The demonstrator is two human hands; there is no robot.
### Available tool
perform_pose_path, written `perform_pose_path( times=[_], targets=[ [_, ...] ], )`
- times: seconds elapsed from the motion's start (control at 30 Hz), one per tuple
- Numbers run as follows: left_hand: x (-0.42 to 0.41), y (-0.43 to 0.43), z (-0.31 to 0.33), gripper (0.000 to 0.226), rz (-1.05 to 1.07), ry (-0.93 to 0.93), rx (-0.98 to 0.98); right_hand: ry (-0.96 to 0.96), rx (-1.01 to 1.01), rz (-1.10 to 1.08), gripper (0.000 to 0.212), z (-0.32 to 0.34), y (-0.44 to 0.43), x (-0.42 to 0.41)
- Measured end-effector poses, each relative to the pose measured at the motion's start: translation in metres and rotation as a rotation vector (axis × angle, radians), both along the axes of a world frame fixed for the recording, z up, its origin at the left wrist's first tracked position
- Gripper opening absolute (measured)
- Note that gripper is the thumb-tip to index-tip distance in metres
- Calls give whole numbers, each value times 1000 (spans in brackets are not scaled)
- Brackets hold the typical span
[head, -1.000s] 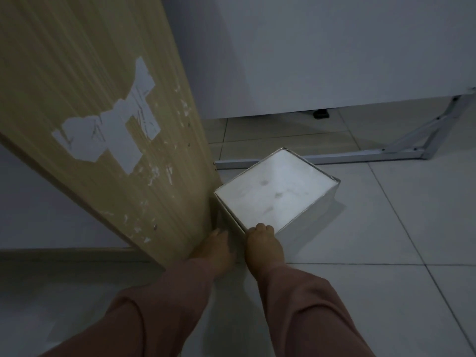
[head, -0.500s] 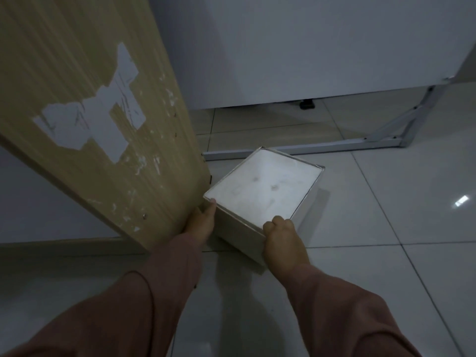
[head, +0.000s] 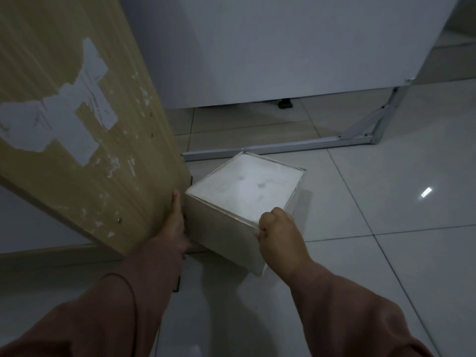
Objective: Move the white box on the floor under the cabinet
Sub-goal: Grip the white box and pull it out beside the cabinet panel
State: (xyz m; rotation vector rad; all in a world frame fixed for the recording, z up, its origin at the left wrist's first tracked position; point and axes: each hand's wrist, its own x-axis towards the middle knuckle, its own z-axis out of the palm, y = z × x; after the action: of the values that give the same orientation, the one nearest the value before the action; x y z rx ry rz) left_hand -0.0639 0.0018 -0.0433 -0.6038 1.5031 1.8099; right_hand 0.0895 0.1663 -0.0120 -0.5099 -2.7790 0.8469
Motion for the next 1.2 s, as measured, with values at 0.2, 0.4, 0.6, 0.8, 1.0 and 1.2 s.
perform_pose_path(
  times=[0.2,0.4,0.6,0.8,1.0,1.2],
  targets=[
    [1,14,-2,127,14,75,26,108,-25,-143,24,1,4,2],
    [4,18,-1,113,29,125,50,220,-340,-434,22,-2,3,-4],
    [13,11,5,130,-47,-7,-54,165,-1025,-783,47,-2,11,-9],
    [13,6,14,115,-213,45,-108,135,-1319,-655,21,-4,11,-7],
    [16,8,23,116,-299,-14,-253,35,-1466,-656,61,-17,17,-3],
    [6,13,28,89,-412,-25,-179,93,-1417,-615,27,-30,18,7]
  ],
)
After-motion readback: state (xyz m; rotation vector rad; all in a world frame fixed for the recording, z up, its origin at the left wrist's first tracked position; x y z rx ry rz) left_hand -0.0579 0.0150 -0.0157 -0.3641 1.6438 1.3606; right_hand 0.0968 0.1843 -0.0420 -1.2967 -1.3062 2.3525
